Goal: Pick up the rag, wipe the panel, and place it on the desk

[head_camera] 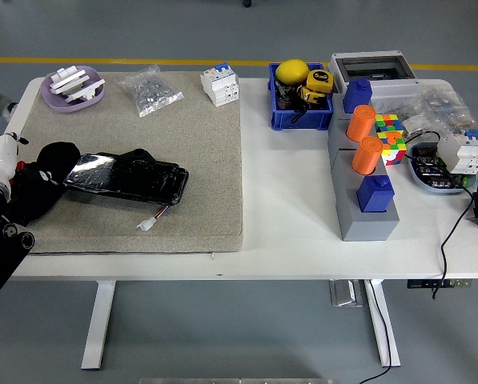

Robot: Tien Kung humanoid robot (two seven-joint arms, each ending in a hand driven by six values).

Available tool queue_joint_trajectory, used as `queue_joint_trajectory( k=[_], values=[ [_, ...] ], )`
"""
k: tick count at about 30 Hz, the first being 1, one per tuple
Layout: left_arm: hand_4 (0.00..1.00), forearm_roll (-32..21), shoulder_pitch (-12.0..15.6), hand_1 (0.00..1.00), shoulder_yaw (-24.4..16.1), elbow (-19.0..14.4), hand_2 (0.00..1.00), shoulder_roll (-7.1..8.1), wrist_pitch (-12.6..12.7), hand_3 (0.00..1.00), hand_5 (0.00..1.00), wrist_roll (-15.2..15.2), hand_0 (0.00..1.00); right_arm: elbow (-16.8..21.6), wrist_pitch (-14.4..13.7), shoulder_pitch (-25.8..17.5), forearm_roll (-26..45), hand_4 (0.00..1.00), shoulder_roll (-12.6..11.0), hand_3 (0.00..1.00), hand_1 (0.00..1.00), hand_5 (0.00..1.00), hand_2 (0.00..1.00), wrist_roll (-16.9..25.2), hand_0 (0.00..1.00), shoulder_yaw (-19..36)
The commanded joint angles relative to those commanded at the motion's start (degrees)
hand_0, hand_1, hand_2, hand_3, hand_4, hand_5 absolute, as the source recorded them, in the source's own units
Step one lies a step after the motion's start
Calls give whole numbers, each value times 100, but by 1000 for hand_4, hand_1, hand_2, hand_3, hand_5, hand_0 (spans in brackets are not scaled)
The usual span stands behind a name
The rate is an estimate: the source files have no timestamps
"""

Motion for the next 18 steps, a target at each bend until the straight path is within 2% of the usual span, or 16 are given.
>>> queue_joint_trajectory(
  k=[6, 12, 18],
  values=[
    [947, 102, 87, 850, -230, -289, 889, 77, -16, 784, 301, 79, 784, 0, 3, -2, -19, 941, -6, 557, 603, 468, 594, -4, 755, 8],
    [947, 115, 235, 851, -507, -976, 885, 183, -16, 785, 307, 126, 784, -3, 12, -10, -20, 941, -19, 557, 603, 468, 594, -10, 755, -15],
    [943, 31, 369, 844, -709, -1506, 868, 185, 57, 784, 305, 153, 774, -14, 29, -7, 65, 940, -30, 557, 603, 468, 592, -26, 755, -178]
  ],
)
